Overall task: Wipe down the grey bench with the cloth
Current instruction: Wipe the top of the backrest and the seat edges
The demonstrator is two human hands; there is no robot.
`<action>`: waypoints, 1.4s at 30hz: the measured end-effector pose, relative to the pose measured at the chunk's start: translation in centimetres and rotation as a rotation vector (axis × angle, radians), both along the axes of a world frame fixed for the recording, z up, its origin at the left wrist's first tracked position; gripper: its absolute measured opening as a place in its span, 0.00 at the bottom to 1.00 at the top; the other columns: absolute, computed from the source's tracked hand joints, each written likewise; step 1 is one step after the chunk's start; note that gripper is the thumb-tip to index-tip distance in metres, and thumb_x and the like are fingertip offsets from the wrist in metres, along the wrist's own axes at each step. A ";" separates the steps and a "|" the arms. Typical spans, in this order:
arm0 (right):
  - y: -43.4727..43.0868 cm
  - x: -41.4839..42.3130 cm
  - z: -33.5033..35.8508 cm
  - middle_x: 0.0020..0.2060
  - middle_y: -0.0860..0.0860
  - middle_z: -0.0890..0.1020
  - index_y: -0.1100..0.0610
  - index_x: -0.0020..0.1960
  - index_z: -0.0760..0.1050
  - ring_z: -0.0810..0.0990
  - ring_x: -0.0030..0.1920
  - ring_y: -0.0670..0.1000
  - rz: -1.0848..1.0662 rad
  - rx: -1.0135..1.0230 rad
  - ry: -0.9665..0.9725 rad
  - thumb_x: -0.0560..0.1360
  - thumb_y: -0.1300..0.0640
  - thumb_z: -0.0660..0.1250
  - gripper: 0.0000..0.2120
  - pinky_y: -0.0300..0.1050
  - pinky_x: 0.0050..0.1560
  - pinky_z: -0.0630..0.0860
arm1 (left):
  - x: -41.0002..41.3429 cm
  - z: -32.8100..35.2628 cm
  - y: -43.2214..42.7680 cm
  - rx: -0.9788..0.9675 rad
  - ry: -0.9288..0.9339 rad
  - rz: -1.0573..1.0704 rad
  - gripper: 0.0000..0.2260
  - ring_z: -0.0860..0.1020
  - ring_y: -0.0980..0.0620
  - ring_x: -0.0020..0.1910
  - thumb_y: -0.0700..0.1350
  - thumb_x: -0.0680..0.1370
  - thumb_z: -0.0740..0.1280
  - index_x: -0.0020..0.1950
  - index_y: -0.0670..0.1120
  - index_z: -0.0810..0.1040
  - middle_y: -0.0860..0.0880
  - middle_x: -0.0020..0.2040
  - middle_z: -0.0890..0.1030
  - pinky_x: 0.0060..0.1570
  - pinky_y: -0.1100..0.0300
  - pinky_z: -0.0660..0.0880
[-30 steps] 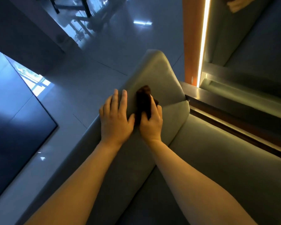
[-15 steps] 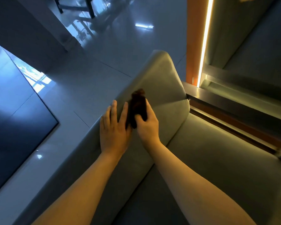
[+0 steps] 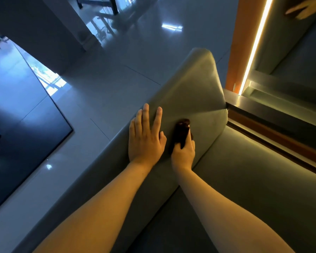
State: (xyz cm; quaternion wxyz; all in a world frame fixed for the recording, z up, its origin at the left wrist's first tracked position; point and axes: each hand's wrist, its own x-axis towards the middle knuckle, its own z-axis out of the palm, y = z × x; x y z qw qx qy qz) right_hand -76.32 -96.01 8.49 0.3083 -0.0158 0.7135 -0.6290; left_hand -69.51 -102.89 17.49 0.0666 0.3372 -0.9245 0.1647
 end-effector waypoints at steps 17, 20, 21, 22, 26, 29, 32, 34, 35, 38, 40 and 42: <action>2.4 -1.3 -7.1 0.59 0.52 0.74 0.39 0.81 0.52 0.66 0.55 0.50 0.145 0.089 0.384 0.81 0.57 0.59 0.33 0.52 0.64 0.66 | 2.6 -8.3 6.2 -0.028 -0.092 -0.025 0.37 0.43 0.41 0.82 0.43 0.77 0.67 0.83 0.43 0.54 0.43 0.83 0.47 0.77 0.38 0.36; 4.2 -0.1 -12.3 0.63 0.52 0.74 0.35 0.80 0.50 0.69 0.65 0.56 0.141 0.252 0.084 0.82 0.56 0.60 0.34 0.60 0.70 0.67 | 2.5 -9.7 6.0 -0.051 -0.113 0.014 0.39 0.39 0.41 0.81 0.44 0.76 0.65 0.83 0.46 0.50 0.43 0.83 0.42 0.76 0.38 0.33; 4.8 0.2 -13.6 0.63 0.51 0.74 0.33 0.80 0.51 0.70 0.67 0.57 0.140 0.260 -0.023 0.82 0.54 0.61 0.33 0.62 0.70 0.68 | 2.4 -10.0 5.9 -0.061 -0.117 0.015 0.39 0.38 0.40 0.81 0.45 0.76 0.65 0.83 0.46 0.49 0.43 0.83 0.41 0.75 0.37 0.32; 5.1 0.3 -14.1 0.64 0.49 0.75 0.31 0.79 0.51 0.72 0.68 0.57 0.142 0.239 -0.108 0.81 0.53 0.61 0.33 0.64 0.70 0.69 | 2.3 -10.2 5.9 -0.075 -0.125 0.015 0.39 0.37 0.39 0.81 0.46 0.76 0.64 0.84 0.46 0.48 0.42 0.83 0.41 0.75 0.37 0.32; 5.5 -1.0 -12.8 0.64 0.47 0.77 0.38 0.79 0.60 0.75 0.67 0.53 0.138 0.102 -0.136 0.81 0.58 0.63 0.30 0.51 0.66 0.72 | 1.9 -10.4 6.3 -0.028 -0.105 0.027 0.38 0.39 0.37 0.81 0.46 0.75 0.63 0.83 0.46 0.52 0.41 0.83 0.43 0.74 0.35 0.32; 5.5 -3.6 -9.3 0.69 0.45 0.73 0.42 0.80 0.61 0.71 0.69 0.47 0.076 -0.072 0.047 0.80 0.63 0.64 0.33 0.48 0.70 0.68 | 1.1 -10.9 7.8 0.041 -0.131 -0.039 0.36 0.47 0.38 0.82 0.46 0.75 0.66 0.82 0.46 0.58 0.41 0.83 0.49 0.74 0.33 0.37; 3.3 -7.4 -6.9 0.68 0.43 0.68 0.35 0.80 0.54 0.66 0.68 0.46 0.100 -0.142 0.130 0.82 0.59 0.63 0.34 0.50 0.69 0.64 | 0.0 -12.5 8.9 0.087 -0.166 -0.047 0.39 0.47 0.40 0.82 0.48 0.73 0.69 0.82 0.46 0.57 0.41 0.83 0.48 0.74 0.32 0.37; 1.7 -9.4 -6.5 0.64 0.42 0.67 0.36 0.80 0.53 0.64 0.64 0.46 0.124 -0.079 0.204 0.83 0.58 0.61 0.32 0.50 0.68 0.63 | -1.4 -14.0 9.1 0.093 -0.150 -0.036 0.42 0.46 0.40 0.82 0.49 0.72 0.71 0.82 0.46 0.57 0.41 0.83 0.49 0.73 0.31 0.32; 1.4 -9.9 -6.9 0.62 0.42 0.67 0.37 0.80 0.53 0.64 0.64 0.47 0.116 -0.043 0.253 0.83 0.57 0.60 0.32 0.52 0.69 0.62 | -2.2 -14.9 9.2 0.093 -0.148 -0.038 0.43 0.46 0.40 0.81 0.50 0.71 0.73 0.82 0.46 0.57 0.42 0.83 0.50 0.71 0.30 0.30; 1.6 -9.2 -10.3 0.62 0.45 0.71 0.37 0.80 0.52 0.70 0.66 0.55 0.050 0.106 0.240 0.83 0.55 0.59 0.31 0.59 0.71 0.65 | -3.7 -17.5 9.2 0.057 -0.179 0.002 0.44 0.45 0.40 0.82 0.51 0.73 0.71 0.83 0.45 0.52 0.44 0.83 0.49 0.69 0.28 0.29; 2.2 -8.4 -13.3 0.66 0.53 0.75 0.39 0.80 0.53 0.73 0.68 0.61 0.019 0.210 0.115 0.83 0.54 0.59 0.30 0.66 0.71 0.67 | -3.8 -18.8 8.9 -0.019 -0.180 0.011 0.41 0.43 0.40 0.82 0.50 0.75 0.68 0.83 0.46 0.51 0.44 0.84 0.47 0.69 0.29 0.30; 3.1 -8.5 -16.0 0.67 0.57 0.77 0.40 0.81 0.54 0.75 0.67 0.63 0.040 0.249 -0.002 0.83 0.55 0.59 0.30 0.67 0.69 0.70 | -3.3 -19.9 8.4 -0.082 -0.192 -0.012 0.39 0.42 0.41 0.81 0.48 0.76 0.65 0.83 0.46 0.50 0.45 0.84 0.47 0.71 0.30 0.31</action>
